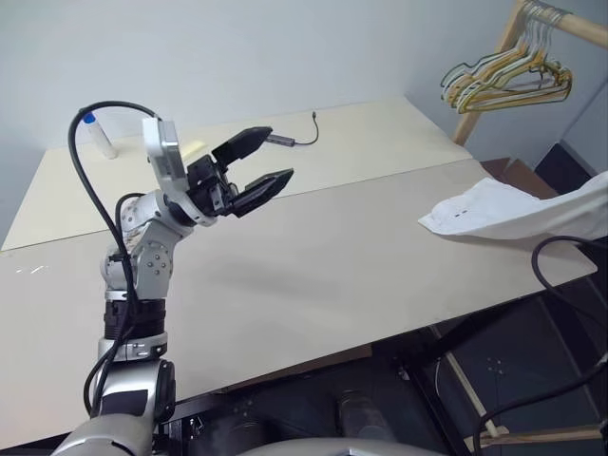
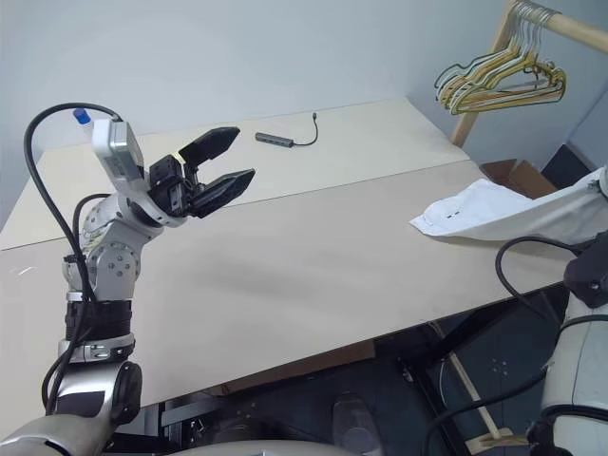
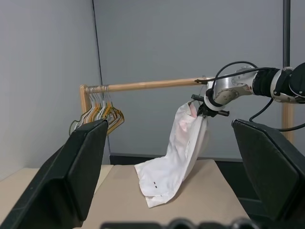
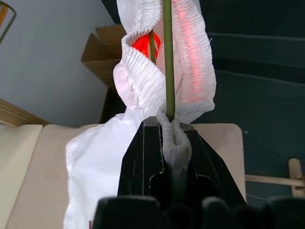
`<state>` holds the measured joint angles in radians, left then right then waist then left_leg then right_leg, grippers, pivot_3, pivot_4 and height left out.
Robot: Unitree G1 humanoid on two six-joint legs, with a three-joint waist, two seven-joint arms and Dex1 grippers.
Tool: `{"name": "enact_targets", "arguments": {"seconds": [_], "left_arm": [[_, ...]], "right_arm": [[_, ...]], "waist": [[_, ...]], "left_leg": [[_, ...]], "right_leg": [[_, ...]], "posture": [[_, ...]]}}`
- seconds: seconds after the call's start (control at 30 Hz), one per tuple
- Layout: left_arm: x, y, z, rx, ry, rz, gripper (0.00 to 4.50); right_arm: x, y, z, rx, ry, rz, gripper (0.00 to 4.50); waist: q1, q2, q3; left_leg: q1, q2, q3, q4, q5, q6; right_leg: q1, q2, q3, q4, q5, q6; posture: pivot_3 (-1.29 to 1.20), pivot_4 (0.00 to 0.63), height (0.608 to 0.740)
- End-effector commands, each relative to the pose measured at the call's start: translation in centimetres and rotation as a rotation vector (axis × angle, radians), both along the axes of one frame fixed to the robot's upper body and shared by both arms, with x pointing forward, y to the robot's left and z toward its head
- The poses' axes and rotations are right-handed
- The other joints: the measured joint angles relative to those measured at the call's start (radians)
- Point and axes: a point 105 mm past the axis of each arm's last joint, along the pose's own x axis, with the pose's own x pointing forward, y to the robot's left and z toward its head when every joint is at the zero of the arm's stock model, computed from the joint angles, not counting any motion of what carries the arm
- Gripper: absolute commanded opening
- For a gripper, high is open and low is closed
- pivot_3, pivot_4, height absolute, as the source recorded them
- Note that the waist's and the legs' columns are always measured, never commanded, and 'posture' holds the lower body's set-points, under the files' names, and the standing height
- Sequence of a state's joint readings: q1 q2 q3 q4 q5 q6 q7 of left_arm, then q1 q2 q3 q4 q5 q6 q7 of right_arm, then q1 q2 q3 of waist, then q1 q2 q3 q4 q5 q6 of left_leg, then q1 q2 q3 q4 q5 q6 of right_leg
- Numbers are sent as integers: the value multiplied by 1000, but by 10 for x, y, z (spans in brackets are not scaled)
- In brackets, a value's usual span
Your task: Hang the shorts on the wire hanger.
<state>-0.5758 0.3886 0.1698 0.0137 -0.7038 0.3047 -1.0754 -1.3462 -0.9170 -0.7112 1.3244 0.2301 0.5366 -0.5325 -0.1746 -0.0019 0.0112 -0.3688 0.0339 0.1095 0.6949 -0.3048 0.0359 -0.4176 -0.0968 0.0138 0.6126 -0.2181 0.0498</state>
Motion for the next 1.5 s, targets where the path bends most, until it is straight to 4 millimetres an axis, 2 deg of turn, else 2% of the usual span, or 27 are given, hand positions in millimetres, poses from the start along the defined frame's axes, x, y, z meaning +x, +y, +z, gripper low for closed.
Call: {"name": "enact_targets", "arguments": {"seconds": [0.03,0.17,0.37,0.57,0.6,0.73,0.83,1.03,1.2,1.33,1.5], "left_arm": [[-3,-1,4,13,-33,1,4500],[-4,-4,-1,44,-33,5,4500],[-6,-2,1,33,-36,3,4500],[-8,-1,1,32,-40,0,4500],[-8,-1,1,31,-40,0,4500],[-7,-1,0,29,-40,3,4500],[-7,-1,0,27,-38,1,4500],[-10,-1,3,15,-44,-20,4500],[-13,2,3,1,-47,-18,4500],[-14,10,3,-8,-39,14,4500],[-11,24,-2,41,-32,122,4500]], "right_arm": [[-7,-8,10,-36,-12,-22,110],[-7,-10,11,-87,23,-9,110],[-9,-13,14,-157,68,-16,2195],[-15,-19,25,-278,138,-64,4341],[-16,-20,27,-300,151,-76,4451],[-25,-24,46,-454,234,-177,4451],[-25,-19,60,-522,260,-225,4451],[-3,18,99,-734,276,-250,4451],[11,47,117,-920,265,-229,4451],[26,73,113,-979,242,-154,4451],[64,126,77,-1057,251,173,4451]], "waist": [[0,0,0],[0,0,0],[2,0,0],[7,0,0],[8,0,0],[11,0,0],[12,0,0],[1,3,-1],[10,3,-1],[23,3,-1],[26,3,-2]], "left_leg": [[0,0,0,0,0,0],[0,0,0,0,0,0],[0,0,0,0,0,0],[0,0,1,0,0,0],[0,0,1,0,0,0],[0,0,1,0,0,0],[0,0,1,0,1,-2],[1,0,2,0,1,-2],[1,0,2,1,2,-4],[0,0,2,1,4,-7],[1,1,2,1,4,-7]], "right_leg": [[0,0,0,0,0,0],[0,0,0,0,0,0],[0,0,0,0,0,0],[0,0,0,0,0,0],[0,0,0,0,0,0],[0,0,1,0,0,0],[0,0,1,0,0,0],[-1,0,3,2,0,0],[-1,0,2,2,1,1],[-1,0,2,1,1,1],[-1,0,2,3,1,1]], "posture": [[-118,0,740],[-112,0,740],[-105,0,740],[-101,0,740],[-101,0,740],[-100,0,740],[-100,0,740],[-89,0,740],[-69,0,740],[-49,0,740],[-17,0,740]]}}
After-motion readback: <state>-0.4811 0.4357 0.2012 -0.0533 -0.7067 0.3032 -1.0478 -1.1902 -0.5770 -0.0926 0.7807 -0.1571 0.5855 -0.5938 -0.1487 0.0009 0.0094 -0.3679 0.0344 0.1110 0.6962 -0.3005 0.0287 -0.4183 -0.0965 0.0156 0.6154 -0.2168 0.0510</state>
